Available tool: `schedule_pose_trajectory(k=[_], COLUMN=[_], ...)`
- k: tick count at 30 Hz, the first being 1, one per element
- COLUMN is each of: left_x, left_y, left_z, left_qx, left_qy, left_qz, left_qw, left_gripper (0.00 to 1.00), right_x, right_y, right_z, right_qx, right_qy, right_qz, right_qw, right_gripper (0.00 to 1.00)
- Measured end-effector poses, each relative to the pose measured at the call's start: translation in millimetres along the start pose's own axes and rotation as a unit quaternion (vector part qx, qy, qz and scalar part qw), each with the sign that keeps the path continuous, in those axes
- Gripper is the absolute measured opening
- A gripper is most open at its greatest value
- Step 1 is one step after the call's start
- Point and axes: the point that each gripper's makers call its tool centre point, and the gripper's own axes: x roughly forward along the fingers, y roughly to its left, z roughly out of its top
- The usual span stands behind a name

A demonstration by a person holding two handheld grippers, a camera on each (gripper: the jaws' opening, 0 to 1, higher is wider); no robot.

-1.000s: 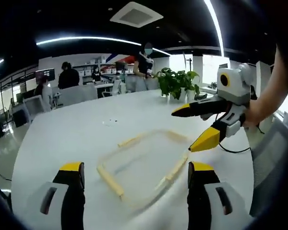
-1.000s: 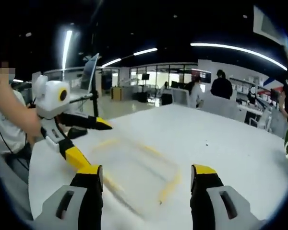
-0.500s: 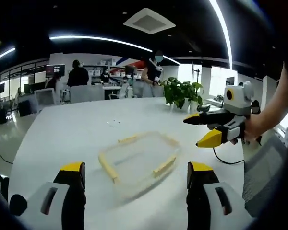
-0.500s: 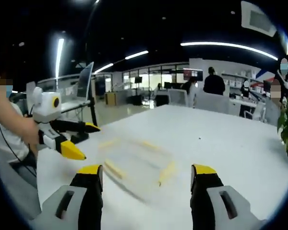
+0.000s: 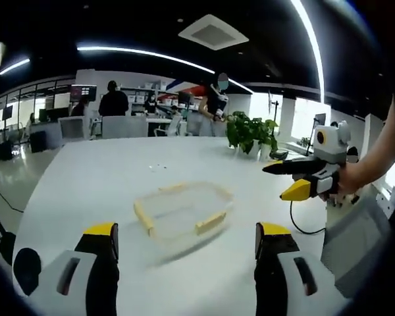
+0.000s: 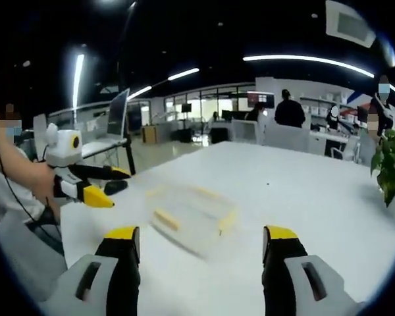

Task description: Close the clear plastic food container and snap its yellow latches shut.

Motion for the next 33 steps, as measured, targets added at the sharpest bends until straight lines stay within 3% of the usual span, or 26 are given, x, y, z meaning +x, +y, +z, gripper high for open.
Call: schedule_pose_trajectory(k=[8,11,15,26,33], left_x=[-22.2,-32.8,-43.0,-64.0,-69.9], left_y=[-14.3,-19.1,-21.0,-35.4,-46.8], left_z=[5.7,7.3,9.8,-2.6,-6.8], left_qx=[-0.012,0.007,0.001,-0.006,-0.009], left_qy=[-0.007,-0.006,-0.014,-0.016,-0.011], left_qz=[-0.007,-0.011,-0.016,-0.022,-0.032], left_qw=[0.9999,0.9999,0.9998,0.9996,0.9994], left_gripper=[0.85,0.84,0.85,0.82,0.81], right_x=[-17.0,-23.5,-31.3,-51.9,-65.3], right_y=[9.0,15.0,15.5,31.3,33.5], right_z=[6.6,3.3,3.1,-6.5,-3.1], right_qx=[0.005,-0.002,0.004,0.012,0.029], right_qy=[-0.009,0.001,-0.001,-0.001,-0.012], right_qz=[0.001,0.004,0.003,0.001,-0.006], right_qw=[1.0000,1.0000,1.0000,0.9999,0.9995], right_gripper=[0.76,0.76,0.76,0.77,0.76])
